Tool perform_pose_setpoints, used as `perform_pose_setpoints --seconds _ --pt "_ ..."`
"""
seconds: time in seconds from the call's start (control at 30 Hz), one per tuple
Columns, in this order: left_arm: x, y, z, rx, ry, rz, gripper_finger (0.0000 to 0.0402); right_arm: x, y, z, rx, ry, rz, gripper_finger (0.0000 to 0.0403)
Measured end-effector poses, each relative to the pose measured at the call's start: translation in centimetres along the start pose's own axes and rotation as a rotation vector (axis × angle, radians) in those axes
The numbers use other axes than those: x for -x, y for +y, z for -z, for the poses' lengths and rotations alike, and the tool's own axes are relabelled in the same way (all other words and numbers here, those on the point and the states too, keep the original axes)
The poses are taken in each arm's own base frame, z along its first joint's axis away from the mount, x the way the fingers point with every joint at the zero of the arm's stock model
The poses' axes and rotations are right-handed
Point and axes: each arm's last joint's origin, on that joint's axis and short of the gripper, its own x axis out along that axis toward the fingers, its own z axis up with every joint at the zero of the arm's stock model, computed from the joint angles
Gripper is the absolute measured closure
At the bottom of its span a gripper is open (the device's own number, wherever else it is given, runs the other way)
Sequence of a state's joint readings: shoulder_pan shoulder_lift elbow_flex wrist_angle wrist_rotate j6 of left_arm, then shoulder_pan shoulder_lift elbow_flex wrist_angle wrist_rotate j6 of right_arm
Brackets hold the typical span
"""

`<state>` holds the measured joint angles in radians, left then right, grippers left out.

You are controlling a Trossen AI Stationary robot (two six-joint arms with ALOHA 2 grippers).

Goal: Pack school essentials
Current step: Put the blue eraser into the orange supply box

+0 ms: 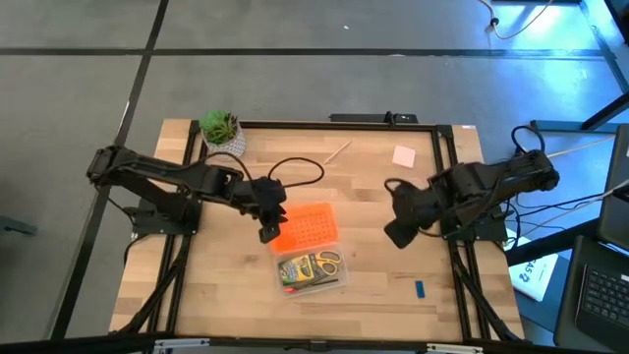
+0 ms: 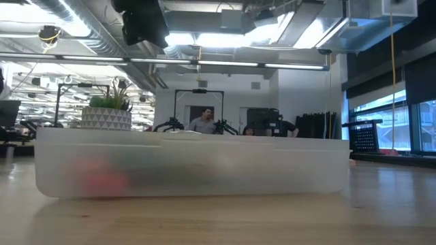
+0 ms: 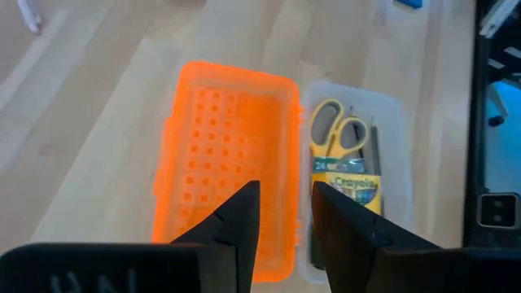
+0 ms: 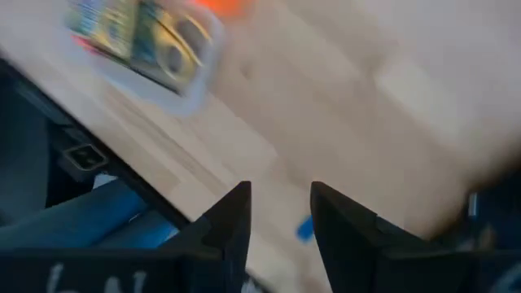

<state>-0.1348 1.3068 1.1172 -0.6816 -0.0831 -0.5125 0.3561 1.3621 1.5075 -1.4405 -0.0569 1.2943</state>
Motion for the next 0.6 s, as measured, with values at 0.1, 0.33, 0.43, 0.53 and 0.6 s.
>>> perform_pose_setpoints --seconds 0.1,0.33,0.43,0.53,0.6 --pt "0.0 0.1 -0.1 0.003 -0.004 -0.009 0.0296 -1.5 -0.2 1.6 -0.087 0.097 0.06 0.0273" --pt "-0.1 0.2 -0.2 0.006 -0.012 -0.008 0.0296 -5.6 -0.1 4.4 -0.14 0.215 0.085 0.0273" --pt "0.0 -0.2 -0.4 -0.013 -0.046 0.02 0.0296 -7.2 0.1 5.3 -0.123 0.26 0.053 0.0273" --pt "0.1 -1.0 -0.9 -0.07 -0.108 0.066 0.0296 -8.9 0.0 5.8 -0.113 0.339 0.026 0.0273" --pt "0.2 -1.4 -1.1 -0.103 -0.15 0.093 0.0296 -10.1 -0.3 6.1 -0.103 0.361 0.024 0.0273"
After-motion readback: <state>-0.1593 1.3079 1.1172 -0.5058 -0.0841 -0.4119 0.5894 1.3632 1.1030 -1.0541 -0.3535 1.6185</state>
